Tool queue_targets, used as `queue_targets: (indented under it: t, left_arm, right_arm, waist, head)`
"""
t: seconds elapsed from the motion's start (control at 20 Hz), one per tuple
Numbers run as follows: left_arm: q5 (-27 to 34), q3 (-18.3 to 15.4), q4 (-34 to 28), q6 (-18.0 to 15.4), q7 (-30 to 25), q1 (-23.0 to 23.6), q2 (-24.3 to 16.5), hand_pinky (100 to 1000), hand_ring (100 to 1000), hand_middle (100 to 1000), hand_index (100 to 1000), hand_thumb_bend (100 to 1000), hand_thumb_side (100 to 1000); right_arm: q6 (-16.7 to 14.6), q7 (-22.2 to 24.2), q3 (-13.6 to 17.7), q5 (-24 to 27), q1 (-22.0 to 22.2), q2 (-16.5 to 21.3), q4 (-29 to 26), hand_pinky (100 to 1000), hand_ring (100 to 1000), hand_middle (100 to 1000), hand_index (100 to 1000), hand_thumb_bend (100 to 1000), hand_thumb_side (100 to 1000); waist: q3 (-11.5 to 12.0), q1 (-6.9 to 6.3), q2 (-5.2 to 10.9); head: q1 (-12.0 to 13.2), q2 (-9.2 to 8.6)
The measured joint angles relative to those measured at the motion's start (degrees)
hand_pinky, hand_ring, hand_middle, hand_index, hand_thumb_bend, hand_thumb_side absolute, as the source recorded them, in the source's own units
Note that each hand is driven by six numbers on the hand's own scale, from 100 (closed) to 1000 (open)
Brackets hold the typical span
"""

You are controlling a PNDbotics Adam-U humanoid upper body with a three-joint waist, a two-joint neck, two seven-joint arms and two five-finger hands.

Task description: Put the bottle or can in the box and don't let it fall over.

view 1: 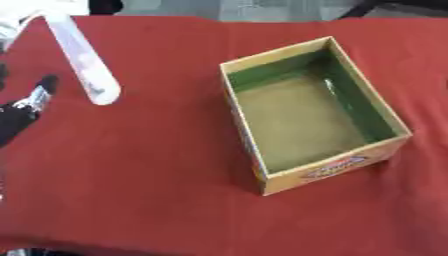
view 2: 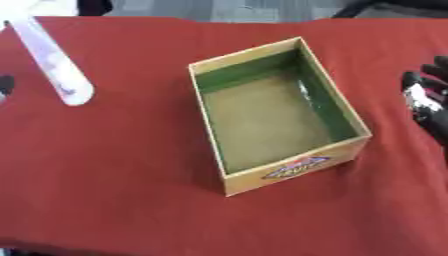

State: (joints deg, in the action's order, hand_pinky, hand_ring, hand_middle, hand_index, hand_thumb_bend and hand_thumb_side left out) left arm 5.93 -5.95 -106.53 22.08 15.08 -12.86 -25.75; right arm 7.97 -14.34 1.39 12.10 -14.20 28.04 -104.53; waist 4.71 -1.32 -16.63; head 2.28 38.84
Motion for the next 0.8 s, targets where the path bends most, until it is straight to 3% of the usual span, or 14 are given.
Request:
queue_targets:
  t: [0.5,0.8]
  left_arm:
    - [1.1,2.5,3.9,0.2,-2.0,-3.0,-2.0,850,1000,882,926,629,365]
    - [1.2,3.4,7.0,0.1,-2.0,-5.2,-2.0,863,1000,875,914,674,378]
  right_arm:
    - [0.1,0.2,0.0,0.0,-0.1,0.0,0.0,909,901,856,937,218,401]
    - [0.2,0.3,0.0,0.0,-0.1,0.0,0.0,913,900,855,935,216,404]
  waist:
    - [-0.4,0.04,-0.08]
    - [-0.6,0.03,-0.09]
  head:
    - [-0.9,0.22]
    - [-0.8,0.35]
